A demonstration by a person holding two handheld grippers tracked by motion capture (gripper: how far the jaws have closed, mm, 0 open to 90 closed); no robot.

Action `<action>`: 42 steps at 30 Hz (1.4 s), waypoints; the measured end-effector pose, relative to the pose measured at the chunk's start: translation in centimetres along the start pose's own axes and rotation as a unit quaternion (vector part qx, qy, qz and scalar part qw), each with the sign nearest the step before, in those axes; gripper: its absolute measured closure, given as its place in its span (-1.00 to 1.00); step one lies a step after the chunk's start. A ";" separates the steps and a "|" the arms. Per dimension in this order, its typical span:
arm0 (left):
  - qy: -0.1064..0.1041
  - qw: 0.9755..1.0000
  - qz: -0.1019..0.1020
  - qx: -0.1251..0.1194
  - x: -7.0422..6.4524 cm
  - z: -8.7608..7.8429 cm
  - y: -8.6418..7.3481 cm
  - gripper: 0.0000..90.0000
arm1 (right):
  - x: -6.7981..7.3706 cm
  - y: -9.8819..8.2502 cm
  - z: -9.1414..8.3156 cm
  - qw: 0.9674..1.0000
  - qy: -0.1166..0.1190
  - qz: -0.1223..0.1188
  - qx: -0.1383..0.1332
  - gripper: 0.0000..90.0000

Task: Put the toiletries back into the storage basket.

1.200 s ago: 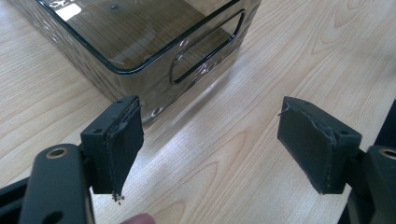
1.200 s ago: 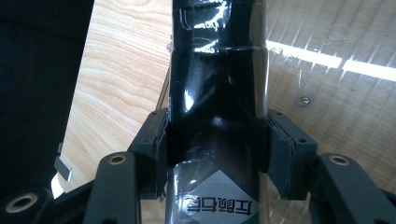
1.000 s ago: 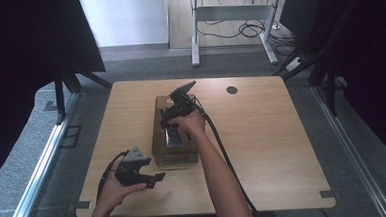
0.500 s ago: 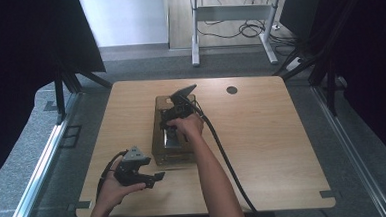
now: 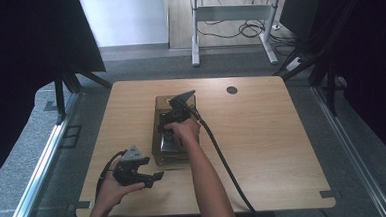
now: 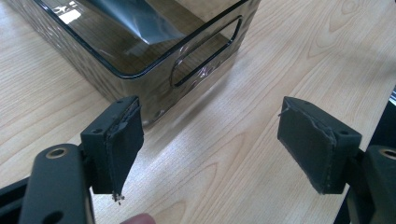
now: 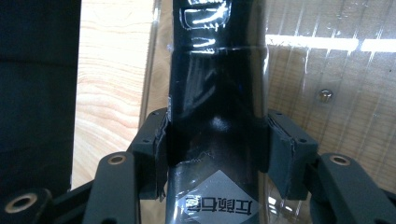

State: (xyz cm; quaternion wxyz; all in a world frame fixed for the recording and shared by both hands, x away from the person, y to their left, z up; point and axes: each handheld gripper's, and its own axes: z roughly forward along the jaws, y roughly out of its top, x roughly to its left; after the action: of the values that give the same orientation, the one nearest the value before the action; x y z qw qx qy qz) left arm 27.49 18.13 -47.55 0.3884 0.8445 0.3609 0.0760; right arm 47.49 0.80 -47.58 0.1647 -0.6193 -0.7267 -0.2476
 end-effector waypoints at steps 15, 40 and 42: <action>0.000 1.000 0.000 0.003 0.0 0.1 0.0 -0.50 | -1.0 -0.2 1.7 1.000 0.004 0.027 -0.003 0.01; -0.001 1.000 0.001 0.004 0.0 0.2 0.0 -0.50 | -1.2 -0.3 2.1 1.000 -0.002 0.026 0.004 -0.03; -0.003 1.000 0.002 0.006 0.0 0.2 0.0 -0.50 | -1.1 -0.3 2.0 1.000 -0.004 0.026 -0.001 -0.05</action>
State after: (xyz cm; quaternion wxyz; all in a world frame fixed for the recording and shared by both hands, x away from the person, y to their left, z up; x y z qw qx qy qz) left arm 27.60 18.00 -47.70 0.3840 0.8477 0.3590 0.0721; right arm 47.53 0.96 -49.90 0.1671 -0.6390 -0.7110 -0.2413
